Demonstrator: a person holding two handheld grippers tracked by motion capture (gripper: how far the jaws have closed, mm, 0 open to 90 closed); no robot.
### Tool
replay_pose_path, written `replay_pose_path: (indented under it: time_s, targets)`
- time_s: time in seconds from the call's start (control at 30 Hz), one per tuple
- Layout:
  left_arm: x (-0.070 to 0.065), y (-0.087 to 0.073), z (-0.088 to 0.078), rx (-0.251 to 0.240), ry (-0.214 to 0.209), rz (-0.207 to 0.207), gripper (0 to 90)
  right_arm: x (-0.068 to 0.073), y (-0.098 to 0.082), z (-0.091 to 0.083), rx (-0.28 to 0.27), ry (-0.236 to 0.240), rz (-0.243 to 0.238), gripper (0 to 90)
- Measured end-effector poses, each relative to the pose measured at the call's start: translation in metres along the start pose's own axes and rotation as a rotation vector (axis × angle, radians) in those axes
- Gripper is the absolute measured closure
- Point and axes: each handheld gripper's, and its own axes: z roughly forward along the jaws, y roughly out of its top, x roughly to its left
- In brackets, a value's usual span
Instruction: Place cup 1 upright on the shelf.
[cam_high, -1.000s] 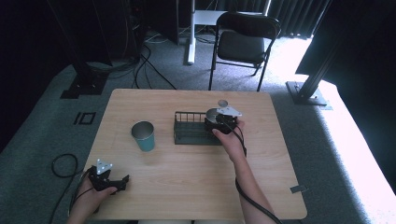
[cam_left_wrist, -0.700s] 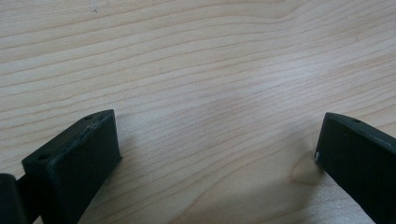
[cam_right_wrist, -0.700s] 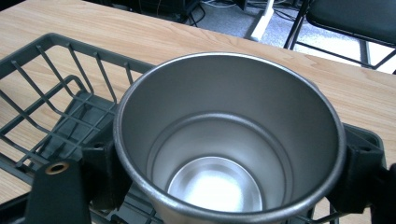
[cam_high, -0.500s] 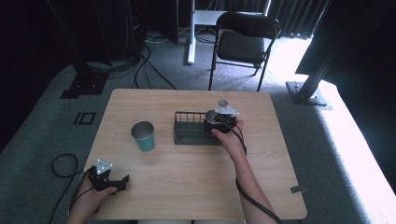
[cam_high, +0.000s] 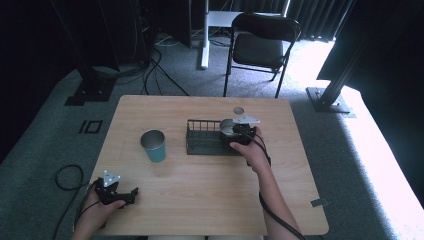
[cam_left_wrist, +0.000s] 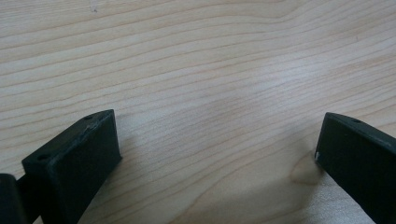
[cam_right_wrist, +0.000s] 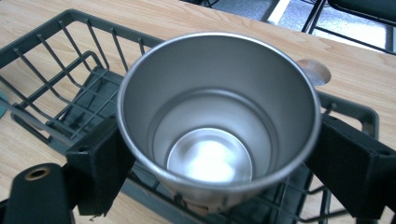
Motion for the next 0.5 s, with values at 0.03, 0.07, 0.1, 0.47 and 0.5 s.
replay_pose_path:
  time_s: [0.03,0.07,0.1,0.47,0.5]
  targets:
    - [0.000,0.000,0.000,0.000,0.000,-0.001,0.4,-0.001,-0.001,-0.001,-0.007,0.003,0.006,11.5]
    - [0.000,0.000,0.000,0.000,0.000,-0.001,0.4,-0.002,-0.003,-0.002,-0.014,0.009,0.013,11.5]
    - [0.000,0.000,0.000,0.000,0.000,0.000,0.4,-0.003,-0.004,-0.004,-0.023,0.015,0.012,11.5]
    - [0.000,0.000,0.000,0.000,0.000,0.000,0.4,-0.007,-0.014,-0.019,-0.090,0.036,0.019,11.5]
    - [0.000,0.000,0.000,0.000,0.000,0.000,0.4,-0.007,-0.015,-0.020,-0.091,0.038,0.019,11.5]
